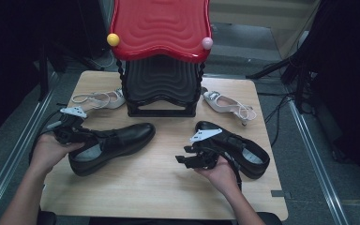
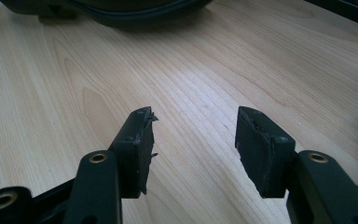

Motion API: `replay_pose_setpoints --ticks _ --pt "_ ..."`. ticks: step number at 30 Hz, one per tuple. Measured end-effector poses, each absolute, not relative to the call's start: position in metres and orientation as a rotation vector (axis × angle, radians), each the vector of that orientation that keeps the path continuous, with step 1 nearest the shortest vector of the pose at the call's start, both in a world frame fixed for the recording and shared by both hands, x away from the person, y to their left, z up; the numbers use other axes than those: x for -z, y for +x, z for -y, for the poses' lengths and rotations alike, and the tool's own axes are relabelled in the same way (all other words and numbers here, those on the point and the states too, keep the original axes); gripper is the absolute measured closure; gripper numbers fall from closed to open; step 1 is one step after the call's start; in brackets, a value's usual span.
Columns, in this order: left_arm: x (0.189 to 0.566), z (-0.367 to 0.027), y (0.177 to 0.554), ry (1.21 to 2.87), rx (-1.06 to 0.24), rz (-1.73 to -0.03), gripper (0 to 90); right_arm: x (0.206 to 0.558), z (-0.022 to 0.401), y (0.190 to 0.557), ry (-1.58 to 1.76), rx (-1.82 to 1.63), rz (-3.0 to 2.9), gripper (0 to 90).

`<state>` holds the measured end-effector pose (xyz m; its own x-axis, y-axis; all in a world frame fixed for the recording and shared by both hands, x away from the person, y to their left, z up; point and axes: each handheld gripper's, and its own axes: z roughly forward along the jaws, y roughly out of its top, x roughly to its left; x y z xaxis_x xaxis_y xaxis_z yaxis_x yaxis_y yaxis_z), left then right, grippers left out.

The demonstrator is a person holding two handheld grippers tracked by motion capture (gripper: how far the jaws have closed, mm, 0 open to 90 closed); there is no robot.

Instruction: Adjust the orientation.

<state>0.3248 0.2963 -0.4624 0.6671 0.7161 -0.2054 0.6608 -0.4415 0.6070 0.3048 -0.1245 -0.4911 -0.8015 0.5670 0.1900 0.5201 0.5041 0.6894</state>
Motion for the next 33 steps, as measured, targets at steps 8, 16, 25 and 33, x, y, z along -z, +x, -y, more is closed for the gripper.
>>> replay_pose_setpoints --ticks 8,16,25,33 --pt "0.462 -0.271 0.33 2.225 -0.097 -1.034 83.4 0.491 0.129 0.302 0.986 -1.184 -2.665 46.7" --pt "0.465 -0.246 0.336 2.243 -0.099 -1.014 83.2 0.49 0.134 0.295 0.997 -1.21 -2.634 47.0" --pt "0.471 -0.207 0.346 2.218 -0.089 -1.025 82.7 0.491 0.133 0.289 1.016 -1.197 -2.606 47.1" --pt "0.479 -0.18 0.345 2.218 -0.051 -1.032 80.5 0.493 0.128 0.287 1.008 -1.197 -2.597 47.2"
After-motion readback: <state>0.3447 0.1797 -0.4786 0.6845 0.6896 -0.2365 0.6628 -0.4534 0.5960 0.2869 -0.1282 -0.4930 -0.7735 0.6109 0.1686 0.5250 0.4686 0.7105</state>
